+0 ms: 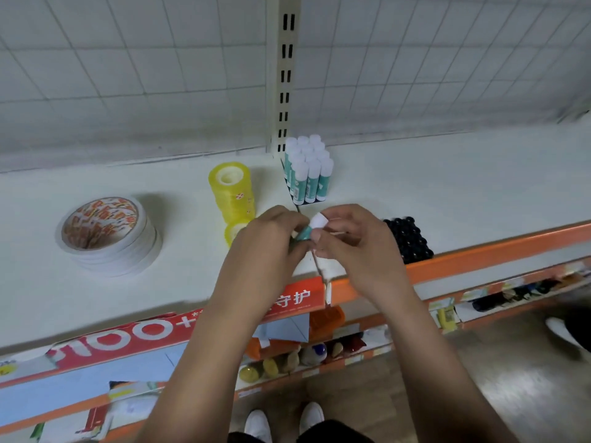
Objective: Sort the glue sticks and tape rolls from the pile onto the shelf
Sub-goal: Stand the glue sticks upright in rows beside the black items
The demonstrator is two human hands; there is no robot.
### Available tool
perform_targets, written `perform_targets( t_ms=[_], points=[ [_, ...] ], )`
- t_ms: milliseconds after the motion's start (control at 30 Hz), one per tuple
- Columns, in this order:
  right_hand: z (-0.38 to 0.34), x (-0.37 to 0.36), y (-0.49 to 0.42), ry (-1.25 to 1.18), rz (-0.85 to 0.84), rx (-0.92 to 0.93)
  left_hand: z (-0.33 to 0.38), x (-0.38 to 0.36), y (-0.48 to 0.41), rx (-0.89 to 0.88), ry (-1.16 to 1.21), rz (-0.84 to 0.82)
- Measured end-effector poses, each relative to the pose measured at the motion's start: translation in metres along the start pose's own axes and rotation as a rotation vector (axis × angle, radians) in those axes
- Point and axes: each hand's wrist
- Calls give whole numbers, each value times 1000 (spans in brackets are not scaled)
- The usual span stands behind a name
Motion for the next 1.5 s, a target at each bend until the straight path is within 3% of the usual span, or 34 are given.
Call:
perform_targets(
  t_ms=[100, 367, 533, 933, 1500],
  points=[
    [-5, 13, -3, -123, 79, 37, 9, -12, -11, -40, 57, 7],
    [-14, 65, -28, 242, 261, 284, 40, -63, -38, -44, -88, -71],
    [-10, 75, -38, 266, 233, 322, 47, -86, -44, -43, -153, -181],
    [0, 31, -61, 259, 29, 386, 4, -42, -44, 115, -189, -169],
    [18, 20, -69, 322, 41, 407, 14, -50, -40, 128, -210, -163]
  ],
)
Point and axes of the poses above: each hand's wrist, its own y-axis away from the middle knuckle, its own x-axis out of the back of the hand, z = x × y, and after that the axes turned 5 degrees about -y, right-handed
